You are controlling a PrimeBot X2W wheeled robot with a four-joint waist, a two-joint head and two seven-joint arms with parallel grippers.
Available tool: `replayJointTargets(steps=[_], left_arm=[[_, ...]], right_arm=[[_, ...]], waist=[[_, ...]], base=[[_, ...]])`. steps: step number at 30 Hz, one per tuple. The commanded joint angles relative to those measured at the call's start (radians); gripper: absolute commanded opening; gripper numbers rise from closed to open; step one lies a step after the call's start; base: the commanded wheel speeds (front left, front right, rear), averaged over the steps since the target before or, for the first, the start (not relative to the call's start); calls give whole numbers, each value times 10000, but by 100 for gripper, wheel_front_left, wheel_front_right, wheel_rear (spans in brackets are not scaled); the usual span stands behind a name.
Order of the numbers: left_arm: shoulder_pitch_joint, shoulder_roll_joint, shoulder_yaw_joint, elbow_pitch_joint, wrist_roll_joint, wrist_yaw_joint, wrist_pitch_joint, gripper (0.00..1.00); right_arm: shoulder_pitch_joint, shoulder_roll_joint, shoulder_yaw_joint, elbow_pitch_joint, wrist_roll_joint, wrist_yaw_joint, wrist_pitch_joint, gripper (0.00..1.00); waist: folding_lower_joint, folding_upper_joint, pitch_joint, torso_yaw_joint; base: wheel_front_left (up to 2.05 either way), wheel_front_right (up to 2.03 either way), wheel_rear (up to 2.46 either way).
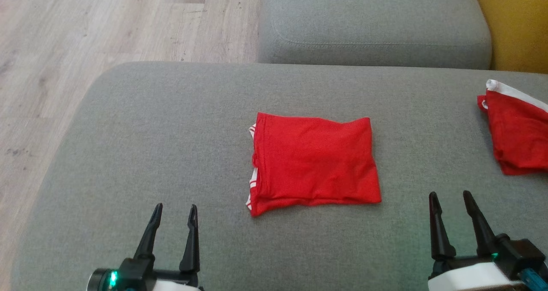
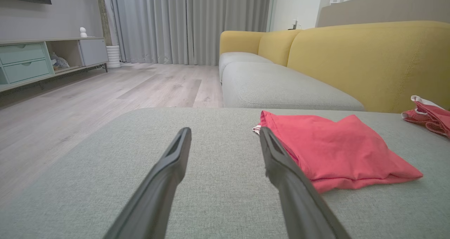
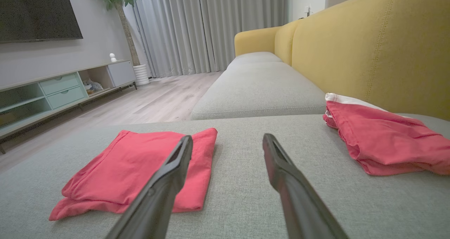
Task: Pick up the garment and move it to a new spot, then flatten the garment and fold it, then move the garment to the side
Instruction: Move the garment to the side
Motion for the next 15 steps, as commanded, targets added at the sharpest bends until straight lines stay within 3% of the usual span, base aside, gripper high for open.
replayJointTargets(steps=[1,9,15], left_arm=[[-320,-27,424,-287,57,-31,-51,100],[-382,-35,406,-385,160,-40,-51,100],[-644,-39,237,-607,221,-6,-51,100]], right_arm=[[-184,-68,233,-285,62,-7,-108,100],[-319,-60,377,-106,44,-7,-108,100],[-1193,-59,477,689,349,-7,-108,100]], waist=[[0,0,12,9],[0,0,362,117],[0,0,1097,310]], base=[[0,0,0],[0,0,0],[0,0,0]])
